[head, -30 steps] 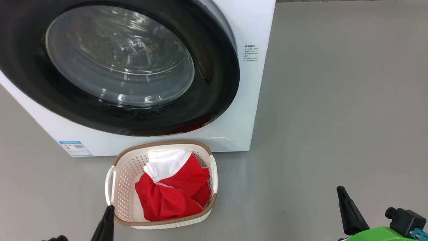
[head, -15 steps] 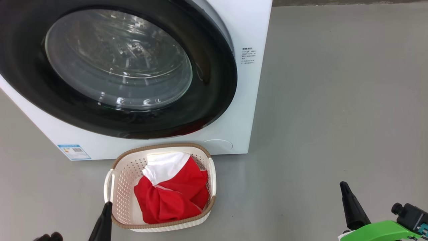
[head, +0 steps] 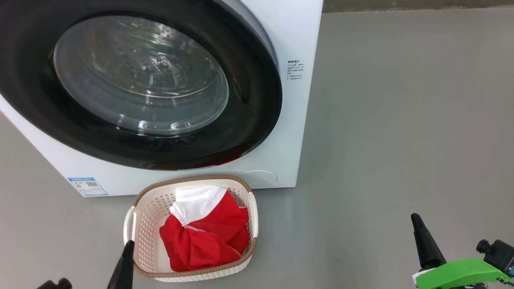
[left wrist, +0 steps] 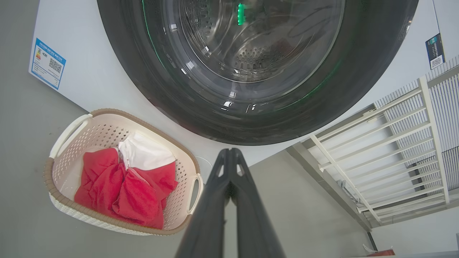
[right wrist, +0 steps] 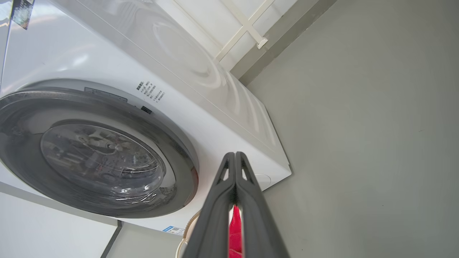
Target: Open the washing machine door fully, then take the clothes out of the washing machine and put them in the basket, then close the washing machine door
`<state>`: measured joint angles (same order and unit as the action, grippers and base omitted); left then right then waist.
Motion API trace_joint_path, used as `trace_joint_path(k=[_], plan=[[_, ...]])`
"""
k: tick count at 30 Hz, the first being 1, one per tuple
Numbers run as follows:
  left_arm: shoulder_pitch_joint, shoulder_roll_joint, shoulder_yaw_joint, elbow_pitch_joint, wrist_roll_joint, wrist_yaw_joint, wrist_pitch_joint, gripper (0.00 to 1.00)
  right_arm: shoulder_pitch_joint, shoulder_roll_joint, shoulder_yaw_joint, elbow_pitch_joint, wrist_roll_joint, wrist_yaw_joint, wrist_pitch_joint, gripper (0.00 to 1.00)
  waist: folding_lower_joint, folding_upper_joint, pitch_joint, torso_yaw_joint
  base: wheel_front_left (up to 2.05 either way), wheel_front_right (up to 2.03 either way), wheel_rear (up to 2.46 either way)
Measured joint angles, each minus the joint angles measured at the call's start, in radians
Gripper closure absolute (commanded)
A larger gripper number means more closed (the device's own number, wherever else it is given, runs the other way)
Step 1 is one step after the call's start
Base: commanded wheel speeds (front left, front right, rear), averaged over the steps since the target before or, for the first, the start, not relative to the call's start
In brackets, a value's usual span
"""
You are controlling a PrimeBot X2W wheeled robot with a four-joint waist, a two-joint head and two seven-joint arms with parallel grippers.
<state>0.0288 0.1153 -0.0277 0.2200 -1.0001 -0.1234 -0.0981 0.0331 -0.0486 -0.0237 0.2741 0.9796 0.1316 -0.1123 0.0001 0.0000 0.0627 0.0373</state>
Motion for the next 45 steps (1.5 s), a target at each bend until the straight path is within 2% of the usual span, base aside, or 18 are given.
trace_joint_path(k=[45], plan=[[-0.059, -0.036, 0.052, 0.029, -0.420, 0.000, 0.125, 1.00, -0.062, -0.008, -0.045, -0.001, 0.441, 0.000, 0.131, 1.00, -0.0001, 0.0000, -0.041, -0.025, 0.00, 0.00, 0.00]])
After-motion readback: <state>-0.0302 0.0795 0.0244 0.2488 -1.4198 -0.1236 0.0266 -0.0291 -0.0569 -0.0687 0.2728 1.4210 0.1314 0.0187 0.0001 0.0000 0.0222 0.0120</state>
